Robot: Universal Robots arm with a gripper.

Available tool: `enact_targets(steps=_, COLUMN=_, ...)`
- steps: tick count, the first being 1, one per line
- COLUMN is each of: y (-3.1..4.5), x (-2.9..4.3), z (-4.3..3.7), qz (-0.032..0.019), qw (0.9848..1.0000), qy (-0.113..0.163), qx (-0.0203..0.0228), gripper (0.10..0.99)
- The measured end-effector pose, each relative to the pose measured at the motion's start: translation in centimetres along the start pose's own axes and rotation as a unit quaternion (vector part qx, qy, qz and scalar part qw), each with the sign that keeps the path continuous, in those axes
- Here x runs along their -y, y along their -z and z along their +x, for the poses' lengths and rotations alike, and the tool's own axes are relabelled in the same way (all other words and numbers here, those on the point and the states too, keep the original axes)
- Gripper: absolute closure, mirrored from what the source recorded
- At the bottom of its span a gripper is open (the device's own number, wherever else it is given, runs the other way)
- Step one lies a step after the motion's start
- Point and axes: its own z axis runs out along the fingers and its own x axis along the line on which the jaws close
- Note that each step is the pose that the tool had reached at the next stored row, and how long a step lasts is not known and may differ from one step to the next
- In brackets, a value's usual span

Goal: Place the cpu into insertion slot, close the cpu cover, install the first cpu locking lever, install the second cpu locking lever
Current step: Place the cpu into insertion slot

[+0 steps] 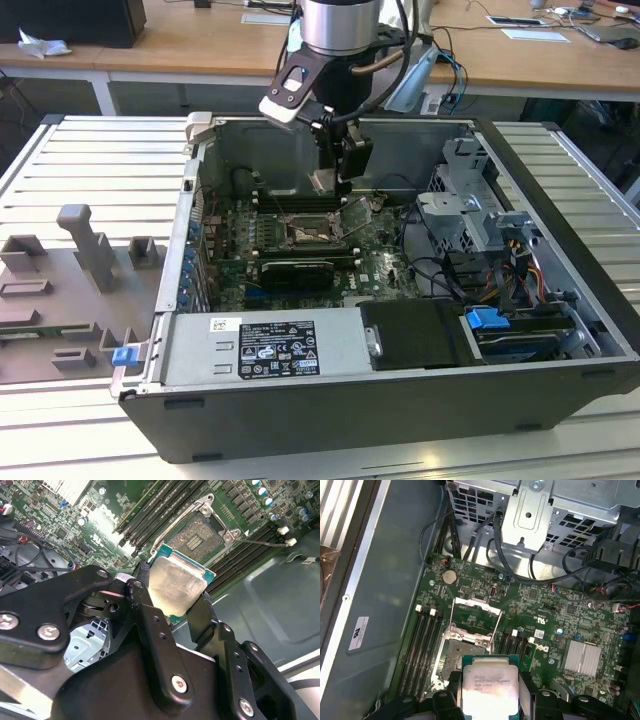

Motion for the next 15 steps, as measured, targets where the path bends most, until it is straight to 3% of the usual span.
enact_targets(steps=9, y=-0.55, x=0.05, z=0.0, qz=0.0006, qw=1.0, qy=-0.003, qx=0.0001, gripper=0.545)
enact_targets(steps=15, y=-0.7, x=0.06, z=-0.01, qz=0.0004, qw=0.9994, qy=-0.036, qx=0.0028, gripper=0.545)
